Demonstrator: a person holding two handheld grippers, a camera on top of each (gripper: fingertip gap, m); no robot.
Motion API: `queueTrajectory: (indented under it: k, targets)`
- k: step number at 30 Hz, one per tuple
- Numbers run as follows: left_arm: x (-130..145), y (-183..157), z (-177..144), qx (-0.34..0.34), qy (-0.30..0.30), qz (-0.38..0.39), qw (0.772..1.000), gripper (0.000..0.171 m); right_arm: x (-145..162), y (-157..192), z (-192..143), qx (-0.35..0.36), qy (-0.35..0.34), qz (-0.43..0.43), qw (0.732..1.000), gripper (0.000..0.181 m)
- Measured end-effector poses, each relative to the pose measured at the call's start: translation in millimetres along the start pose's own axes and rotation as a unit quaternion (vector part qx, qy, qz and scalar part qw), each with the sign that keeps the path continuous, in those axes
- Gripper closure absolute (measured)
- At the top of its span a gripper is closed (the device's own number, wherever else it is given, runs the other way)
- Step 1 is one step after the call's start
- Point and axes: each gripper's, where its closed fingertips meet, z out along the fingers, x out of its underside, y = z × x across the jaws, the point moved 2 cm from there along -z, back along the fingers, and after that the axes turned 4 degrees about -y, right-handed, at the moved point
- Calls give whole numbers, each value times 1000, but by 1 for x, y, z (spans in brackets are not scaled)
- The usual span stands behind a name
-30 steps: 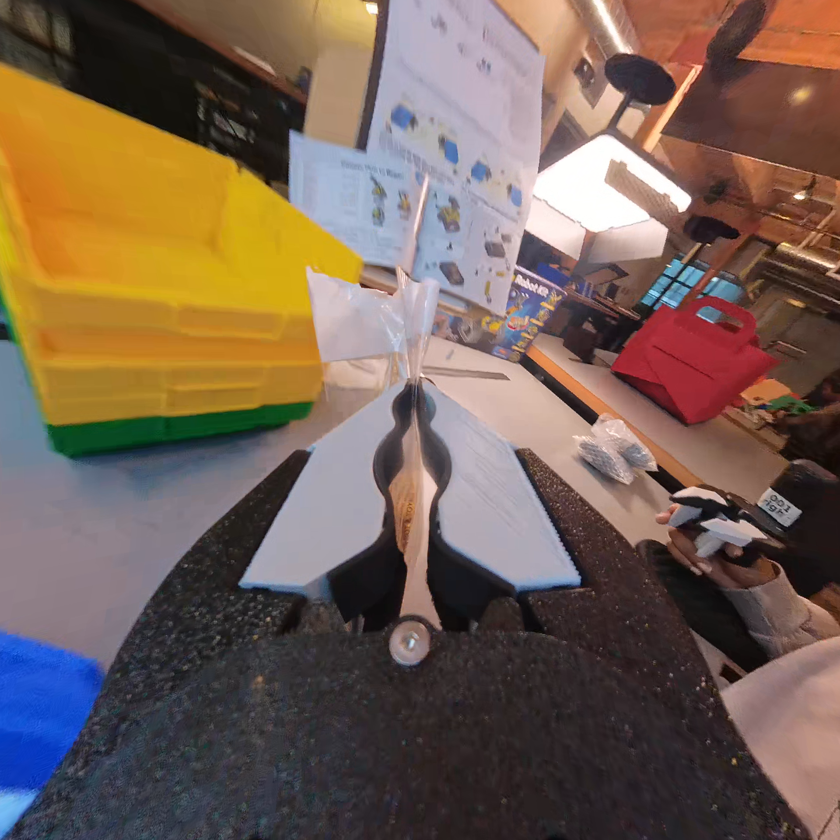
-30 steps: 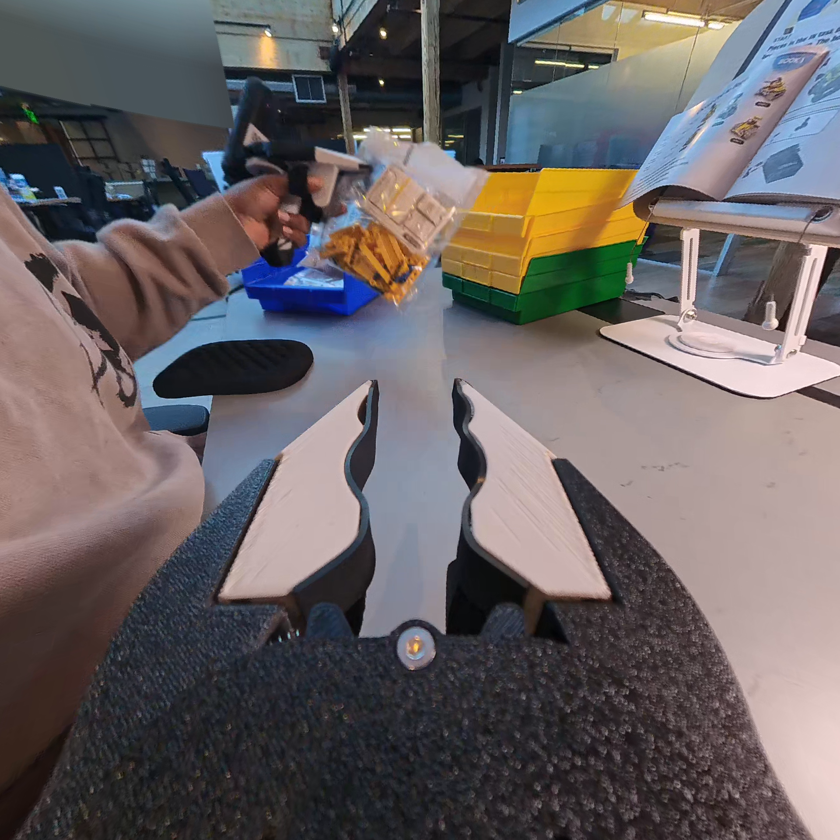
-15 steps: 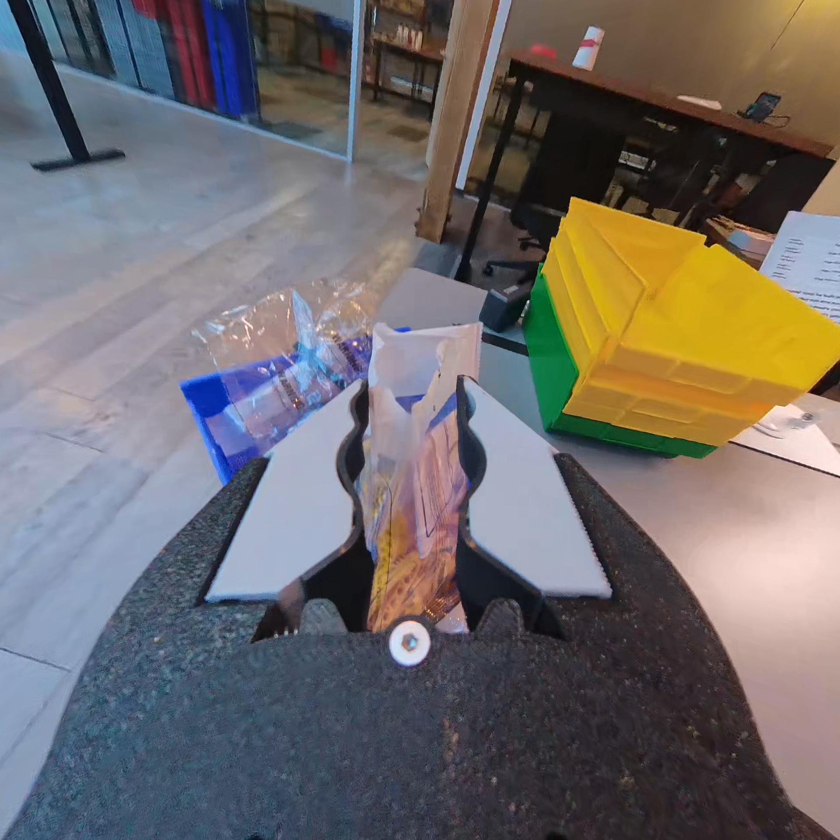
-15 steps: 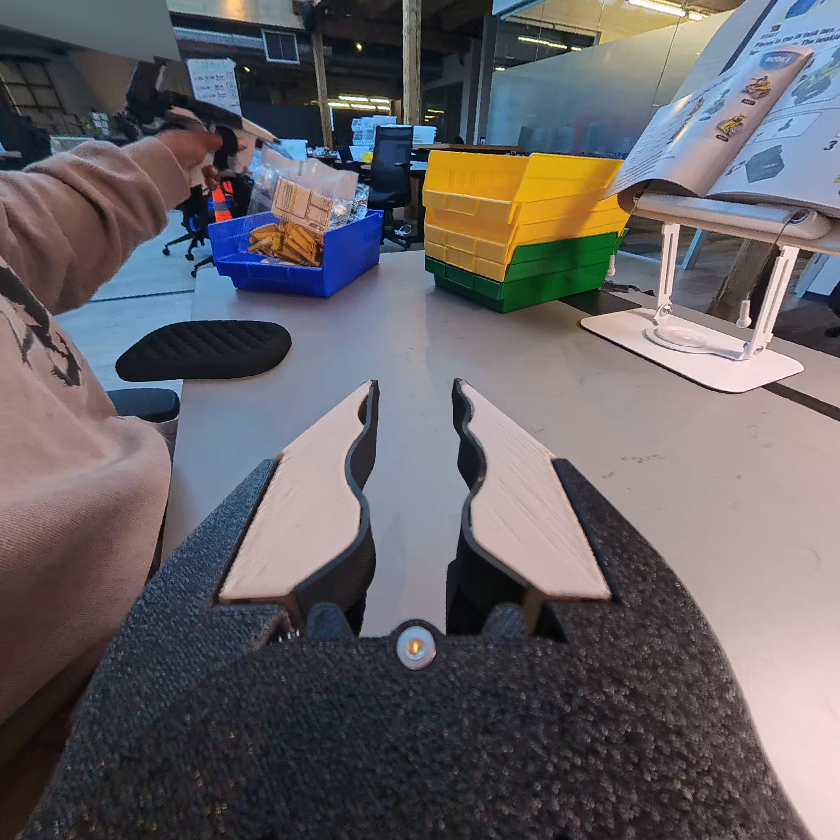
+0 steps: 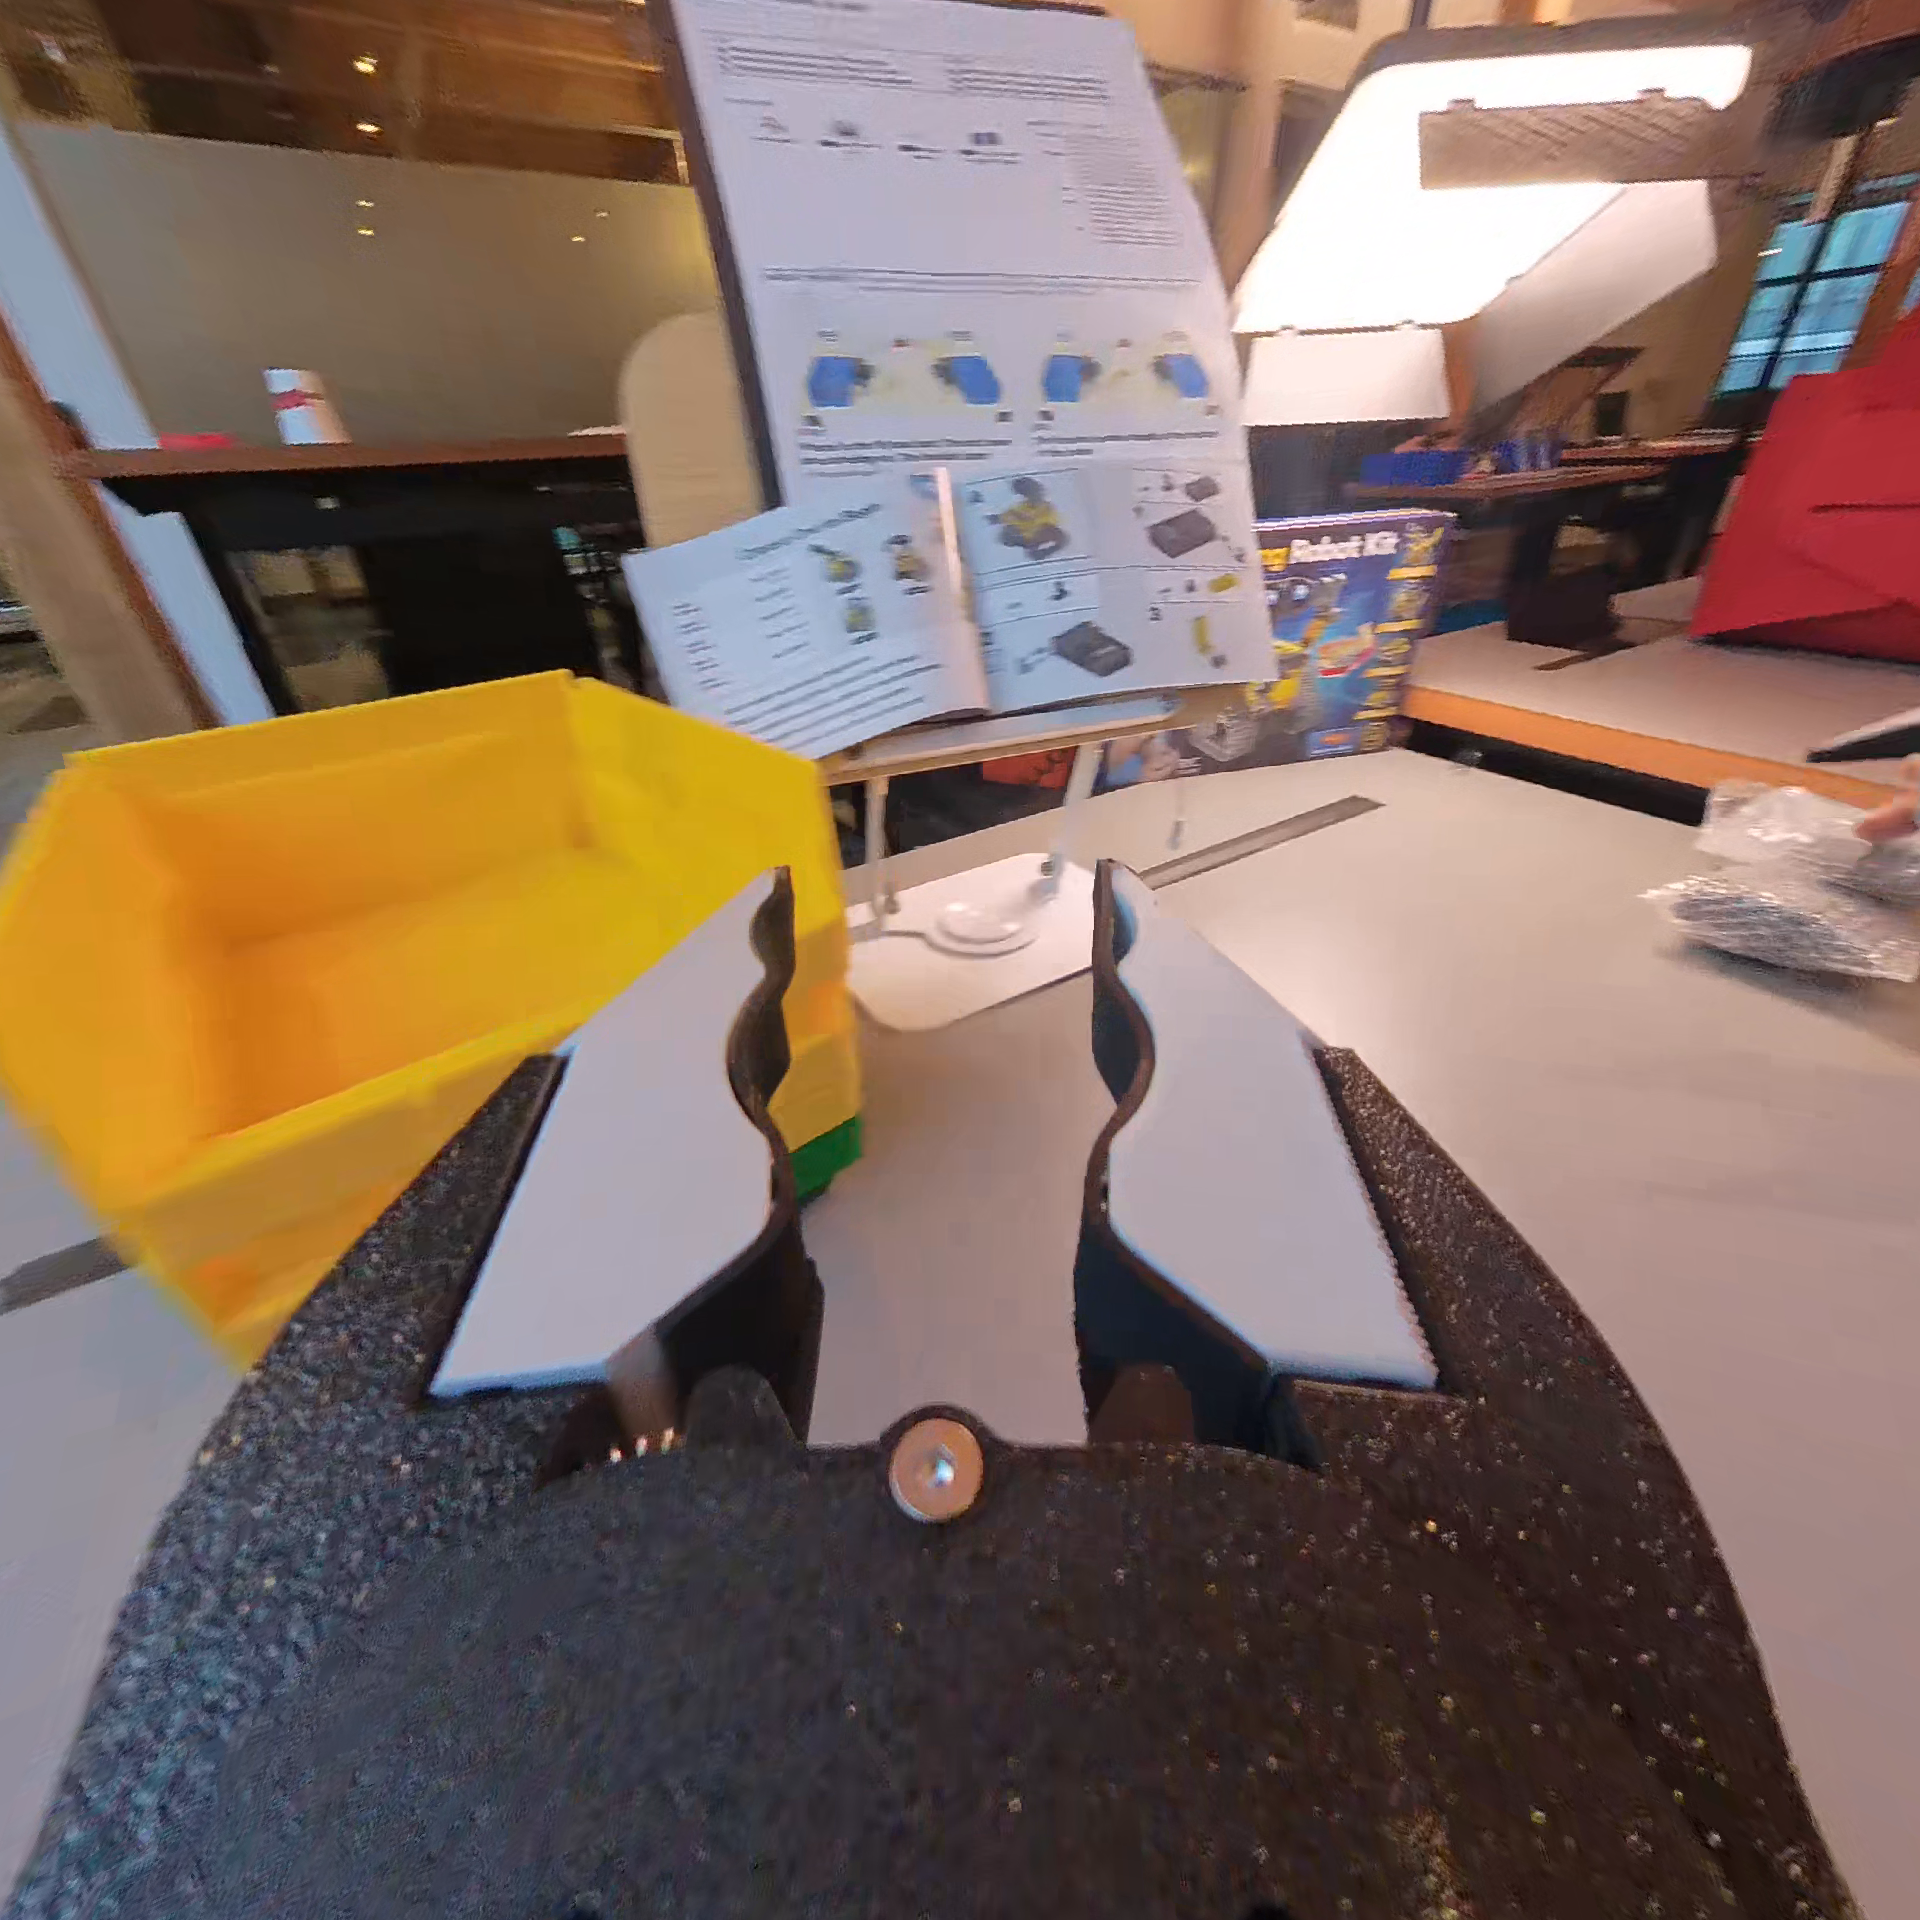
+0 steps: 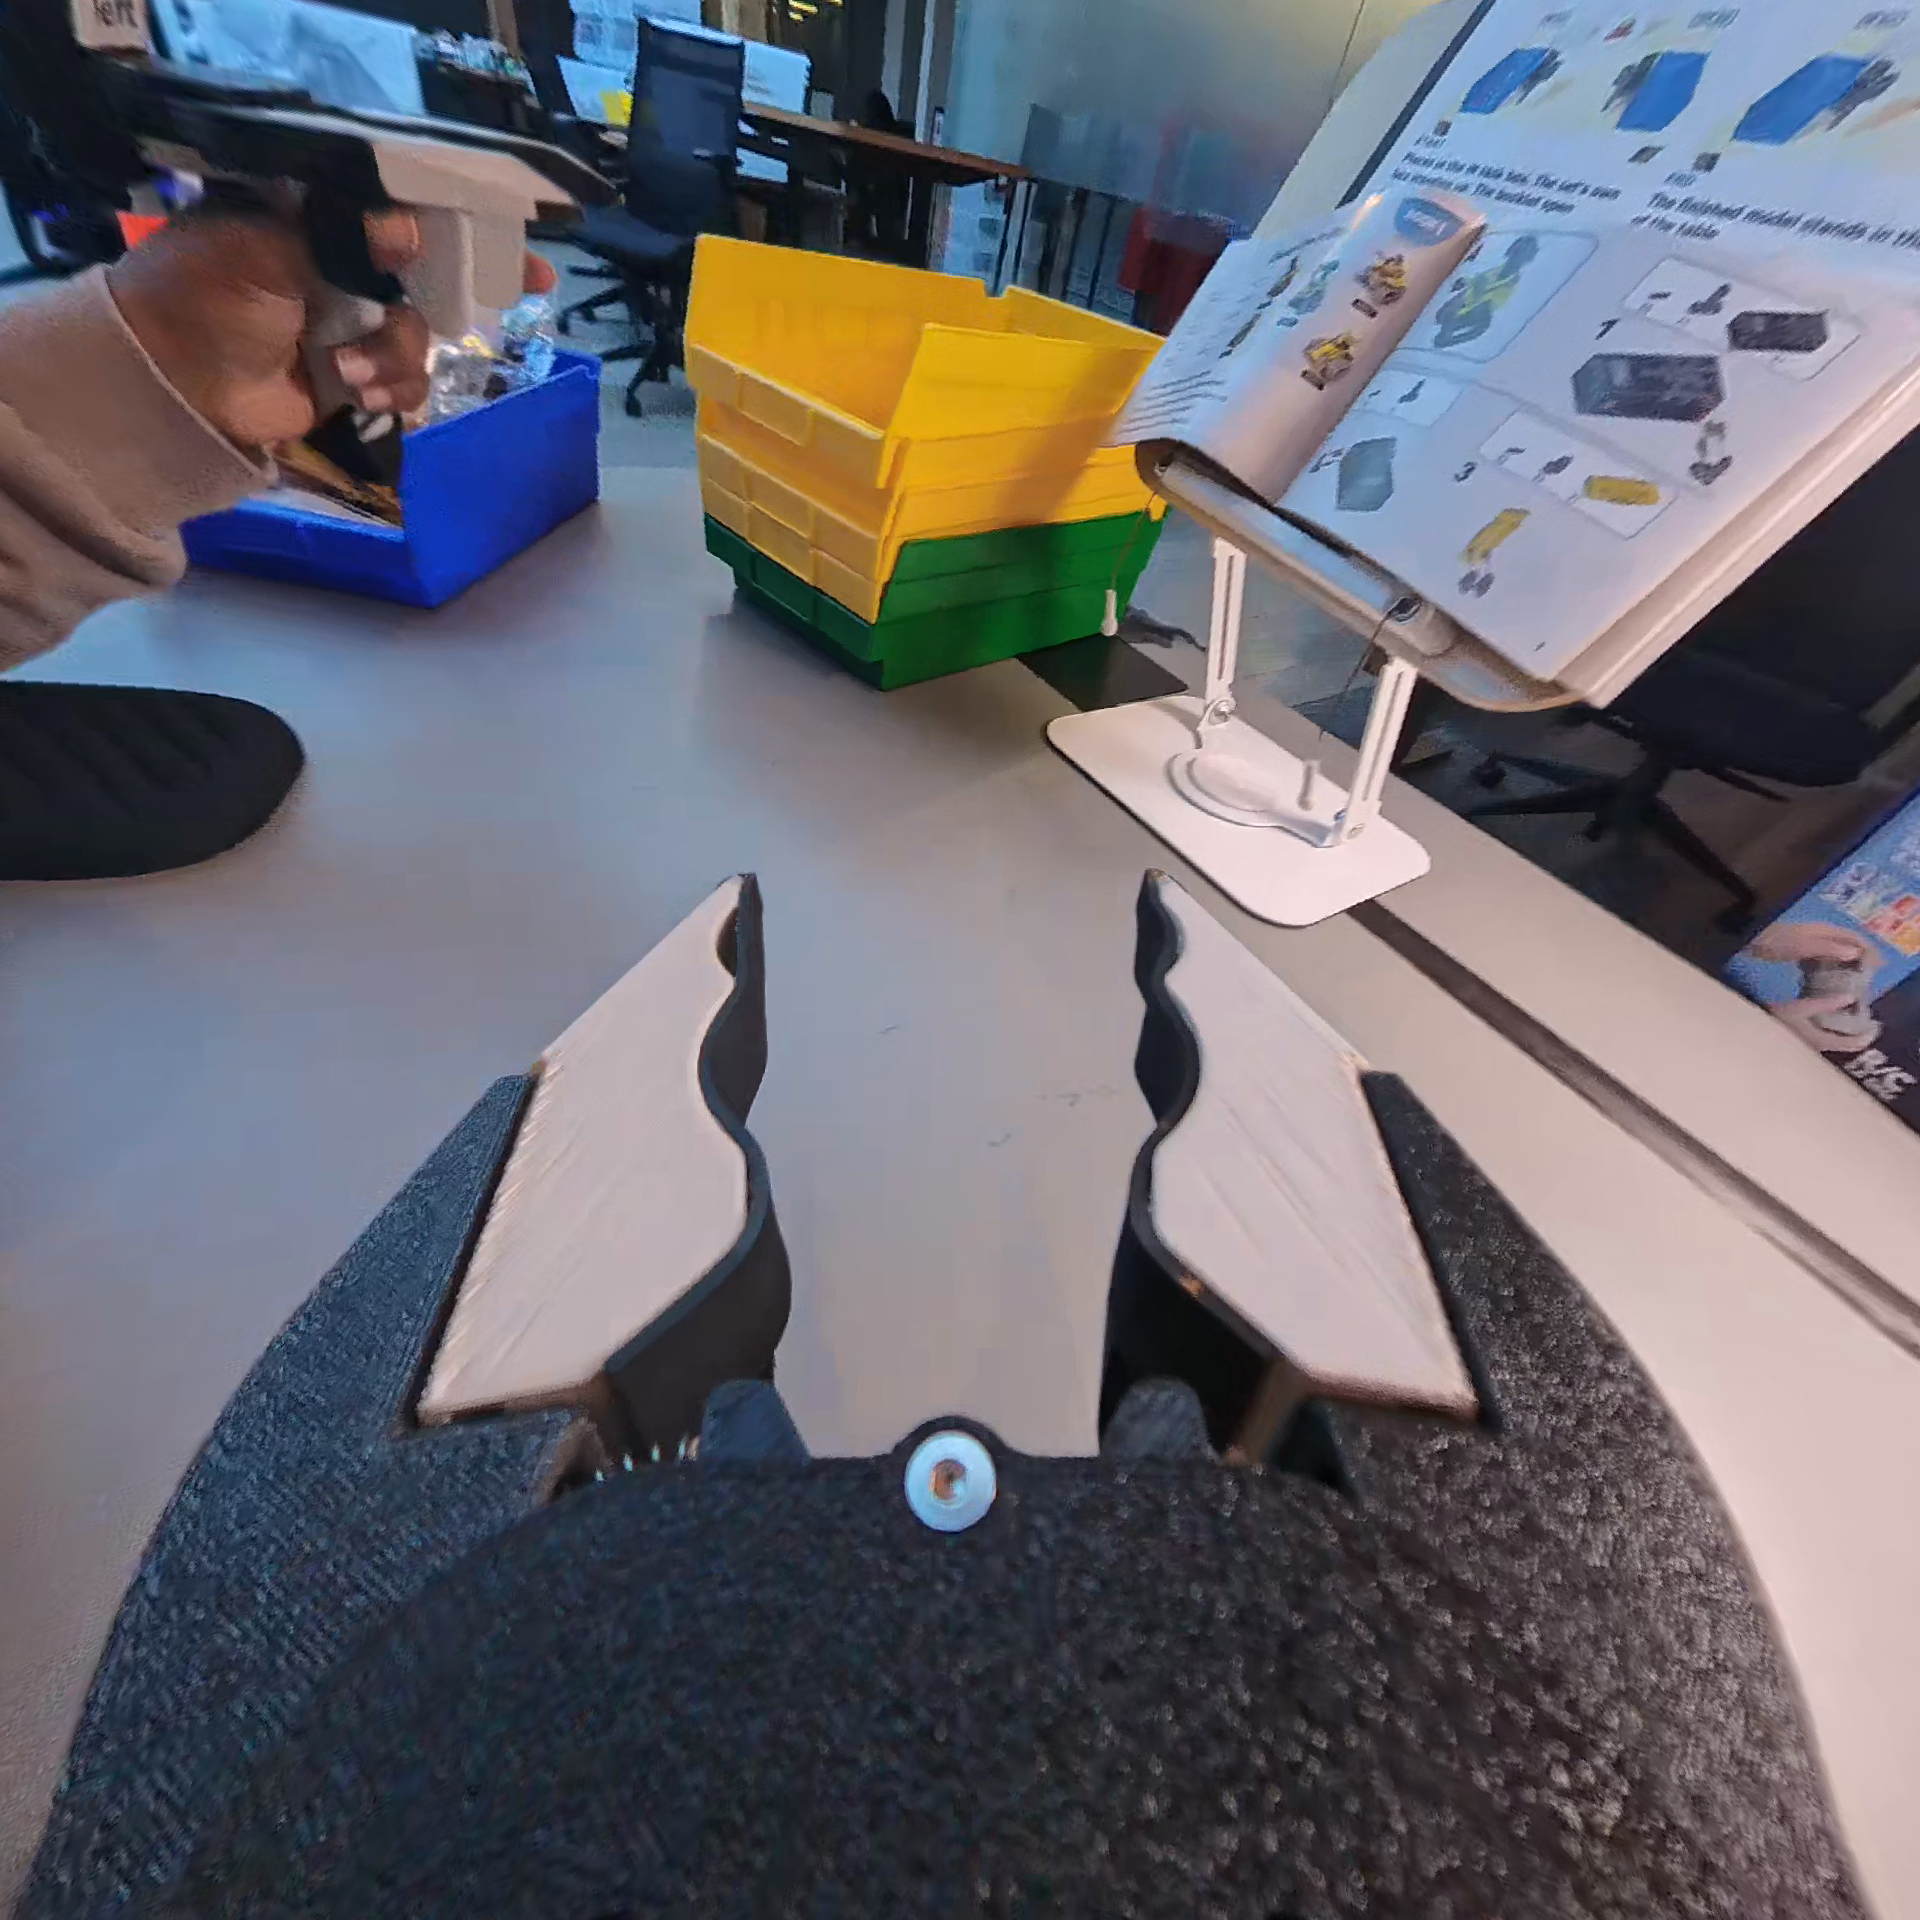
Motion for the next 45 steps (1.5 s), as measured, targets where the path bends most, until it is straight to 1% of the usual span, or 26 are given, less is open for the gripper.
queueTrajectory:
  k: [2,4,5,7,9,11,13,15,16,19,21,22,23,24,25,27,28,29,31,32,33,35,36,39,42,45]
  targets:
    - [16,-22,34,40,1,-11,999,117,-10,-20,7,6,4,-6,1000,112]
    - [36,-38,63,67,7,-19,998,118,-20,-39,19,3,3,1,1000,114]
    - [47,-45,76,78,12,-24,997,118,-25,-49,27,4,2,1,1000,116]
    - [62,-59,102,104,22,-45,993,117,-33,-70,49,14,12,-25,1000,117]
    - [64,-69,129,123,31,-75,989,115,-44,-93,78,27,21,-61,998,117]
    - [57,-71,156,132,27,-126,983,111,-59,-122,111,54,27,-97,993,115]
    - [48,-68,178,136,13,-183,974,109,-73,-156,145,93,48,-162,981,109]
    - [47,-67,192,136,8,-201,970,109,-86,-183,179,95,82,-229,965,107]
    - [48,-68,195,137,6,-204,969,109,-92,-193,195,80,100,-255,959,105]
    - [55,-71,198,144,-4,-209,967,110,-106,-216,237,35,166,-294,941,106]
    - [68,-70,198,148,0,-210,966,114,-104,-224,256,-3,223,-297,929,117]
    - [76,-70,198,155,16,-208,966,113,-99,-226,262,-18,256,-290,922,123]
    - [83,-69,198,163,34,-204,965,111,-96,-232,266,-13,280,-292,914,125]
    - [87,-67,198,166,44,-201,964,111,-99,-237,269,-8,287,-299,910,135]
    - [87,-63,197,166,41,-201,965,112,-101,-240,270,-8,295,-289,911,141]
    - [83,-59,198,168,30,-211,962,116,-105,-241,272,-18,308,-245,919,147]
    - [82,-58,199,170,29,-218,961,115,-106,-243,272,-19,319,-244,916,151]
    - [81,-58,200,174,29,-223,959,115,-107,-245,273,-18,329,-258,908,153]
    - [82,-61,200,181,33,-224,957,115,-105,-243,273,-21,342,-296,891,150]
    - [83,-64,200,184,36,-221,957,115,-104,-242,272,-21,350,-303,886,149]
    - [83,-66,199,187,40,-216,957,115,-105,-242,273,-19,353,-301,886,151]
    - [83,-67,198,188,45,-205,959,114,-112,-249,274,7,341,-316,885,177]
    - [83,-67,197,186,45,-204,960,114,-113,-249,274,10,336,-315,888,180]
    - [84,-62,196,181,43,-214,959,115,-120,-240,269,0,324,-337,884,181]
    - [88,-53,198,173,37,-243,954,114,-127,-225,262,-9,314,-357,880,181]
    - [89,-39,214,153,-3,-291,944,111,-131,-215,257,-14,308,-366,878,181]
